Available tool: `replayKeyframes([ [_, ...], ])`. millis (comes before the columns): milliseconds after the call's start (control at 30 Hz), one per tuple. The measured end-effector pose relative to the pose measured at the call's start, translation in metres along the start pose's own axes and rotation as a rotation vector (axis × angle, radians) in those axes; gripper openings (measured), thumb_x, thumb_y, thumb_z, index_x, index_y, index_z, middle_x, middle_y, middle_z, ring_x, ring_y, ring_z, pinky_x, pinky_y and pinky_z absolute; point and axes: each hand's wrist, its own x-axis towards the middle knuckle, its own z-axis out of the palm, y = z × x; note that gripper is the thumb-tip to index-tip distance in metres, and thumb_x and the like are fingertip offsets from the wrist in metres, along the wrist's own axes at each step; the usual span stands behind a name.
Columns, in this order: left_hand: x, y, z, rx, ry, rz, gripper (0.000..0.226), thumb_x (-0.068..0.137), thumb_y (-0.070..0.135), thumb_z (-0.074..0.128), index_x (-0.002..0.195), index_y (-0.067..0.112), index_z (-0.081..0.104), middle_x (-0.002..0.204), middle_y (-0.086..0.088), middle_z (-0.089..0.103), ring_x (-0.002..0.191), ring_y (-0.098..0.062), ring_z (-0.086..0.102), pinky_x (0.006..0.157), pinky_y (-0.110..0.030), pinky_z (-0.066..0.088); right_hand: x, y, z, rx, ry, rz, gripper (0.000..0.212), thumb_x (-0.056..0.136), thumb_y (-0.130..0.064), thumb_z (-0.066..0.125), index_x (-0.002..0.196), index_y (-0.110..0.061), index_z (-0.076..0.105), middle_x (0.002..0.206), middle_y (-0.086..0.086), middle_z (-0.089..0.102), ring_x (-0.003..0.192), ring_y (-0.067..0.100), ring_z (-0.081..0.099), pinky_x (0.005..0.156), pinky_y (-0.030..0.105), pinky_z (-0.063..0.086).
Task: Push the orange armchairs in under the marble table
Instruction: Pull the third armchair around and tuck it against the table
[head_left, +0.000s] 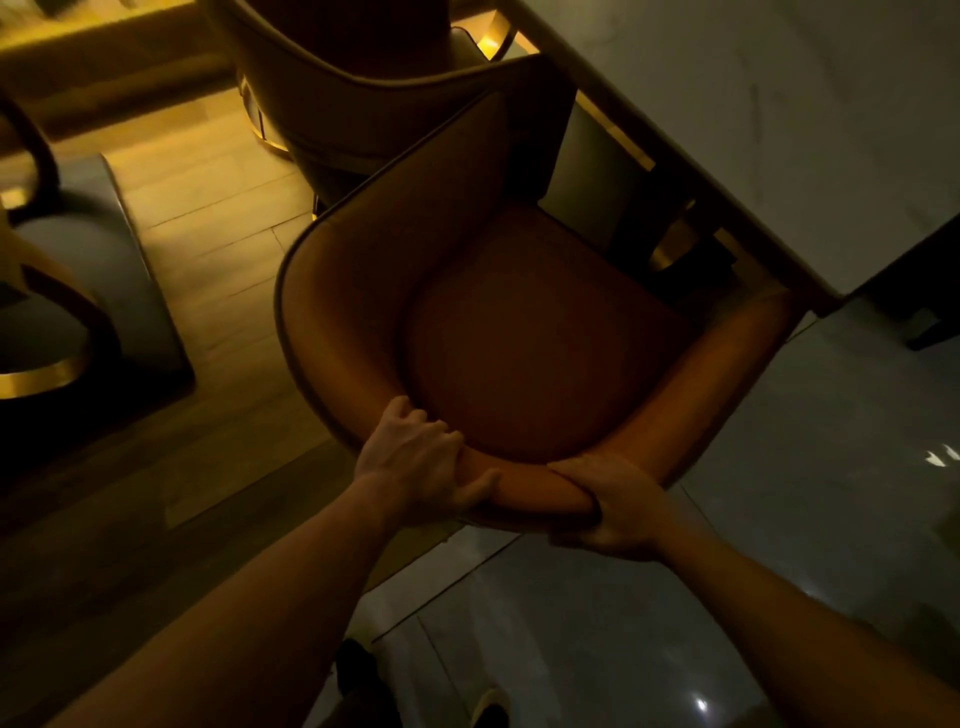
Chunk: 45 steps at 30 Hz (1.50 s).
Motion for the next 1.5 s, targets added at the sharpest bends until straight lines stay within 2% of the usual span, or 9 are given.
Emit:
replayKeyframes([
  [100, 0.001, -0.004, 0.003, -0.039, 0.035, 0.012, 0.079, 0.083, 0.081, 0.006, 0.086, 0.027, 0.064, 0.088, 0.003, 0.070, 0.083, -0.018, 0.062, 0.093, -0.044, 0.036, 0.001, 0.019, -0.005, -0.162, -0.079, 0.008, 0.099, 0.066, -0.093, 0.044, 0.143, -0.031, 0.040, 0.143, -0.011, 0.050, 0.130, 0.014, 0.045, 0.112, 0.043, 0.029],
  [300, -0.002, -0.008, 0.009, -0.101, 0.168, 0.062, 0.064, 0.089, 0.071, 0.022, 0.078, 0.024, 0.064, 0.079, 0.002, 0.071, 0.073, -0.017, 0.065, 0.088, -0.038, 0.044, 0.001, 0.019, 0.005, -0.146, 0.134, -0.085, 0.089, 0.067, -0.085, 0.055, 0.128, -0.021, 0.060, 0.123, -0.002, 0.067, 0.107, 0.020, 0.065, 0.097, 0.042, 0.047],
  [533, -0.001, -0.018, 0.007, -0.084, 0.196, 0.110, 0.060, 0.088, 0.067, 0.029, 0.074, 0.023, 0.066, 0.074, 0.002, 0.070, 0.066, -0.016, 0.063, 0.083, -0.036, 0.046, 0.007, 0.015, 0.007, -0.195, 0.137, -0.071, 0.089, 0.068, -0.088, 0.050, 0.121, -0.018, 0.064, 0.114, 0.000, 0.071, 0.098, 0.021, 0.068, 0.091, 0.043, 0.051],
  [633, -0.002, -0.028, 0.007, -0.067, 0.171, 0.128, 0.060, 0.088, 0.067, 0.028, 0.076, 0.022, 0.068, 0.075, 0.002, 0.071, 0.068, -0.016, 0.065, 0.084, -0.035, 0.046, 0.011, 0.008, 0.010, -0.162, 0.106, -0.026, 0.095, 0.069, -0.093, 0.039, 0.122, -0.017, 0.064, 0.116, 0.001, 0.070, 0.099, 0.021, 0.067, 0.092, 0.044, 0.049],
  [867, -0.001, -0.077, 0.006, -0.058, 0.082, 0.154, 0.067, 0.086, 0.068, 0.016, 0.096, 0.027, 0.068, 0.099, 0.005, 0.073, 0.091, -0.014, 0.067, 0.097, -0.036, 0.040, 0.033, -0.030, 0.024, -0.115, 0.161, 0.047, 0.093, 0.069, -0.095, 0.037, 0.121, -0.022, 0.061, 0.113, -0.001, 0.069, 0.094, 0.020, 0.065, 0.087, 0.036, 0.049],
  [1100, 0.007, -0.131, -0.001, -0.045, 0.178, 0.210, 0.051, 0.085, 0.060, 0.033, 0.088, 0.025, 0.071, 0.089, 0.003, 0.074, 0.082, -0.017, 0.070, 0.090, -0.035, 0.048, 0.070, -0.058, 0.038, -0.095, 0.190, 0.092, 0.088, 0.070, -0.095, 0.037, 0.118, -0.024, 0.057, 0.108, -0.001, 0.067, 0.090, 0.020, 0.062, 0.083, 0.037, 0.048],
  [1233, 0.009, -0.136, -0.003, -0.052, 0.193, 0.213, 0.046, 0.085, 0.056, 0.038, 0.084, 0.024, 0.071, 0.085, 0.004, 0.074, 0.078, -0.017, 0.070, 0.087, -0.034, 0.048, 0.074, -0.057, 0.037, -0.095, 0.168, 0.047, 0.091, 0.072, -0.094, 0.038, 0.126, -0.022, 0.053, 0.116, 0.001, 0.065, 0.099, 0.021, 0.061, 0.091, 0.039, 0.047],
  [1333, 0.008, -0.136, -0.004, -0.068, 0.188, 0.212, 0.049, 0.085, 0.057, 0.035, 0.086, 0.024, 0.072, 0.088, 0.004, 0.074, 0.081, -0.016, 0.070, 0.088, -0.034, 0.047, 0.069, -0.038, 0.022, -0.082, 0.052, -0.045, 0.096, 0.073, -0.093, 0.038, 0.138, -0.023, 0.046, 0.130, 0.000, 0.059, 0.114, 0.020, 0.057, 0.103, 0.040, 0.041],
  [1500, 0.008, -0.137, 0.000, -0.077, 0.184, 0.209, 0.052, 0.085, 0.059, 0.034, 0.086, 0.024, 0.072, 0.090, 0.003, 0.075, 0.082, -0.017, 0.070, 0.089, -0.034, 0.046, 0.061, 0.007, -0.002, -0.359, -0.095, 0.015, 0.111, 0.058, -0.101, 0.029, 0.137, -0.026, 0.049, 0.132, -0.003, 0.055, 0.120, 0.022, 0.049, 0.109, 0.040, 0.027],
])
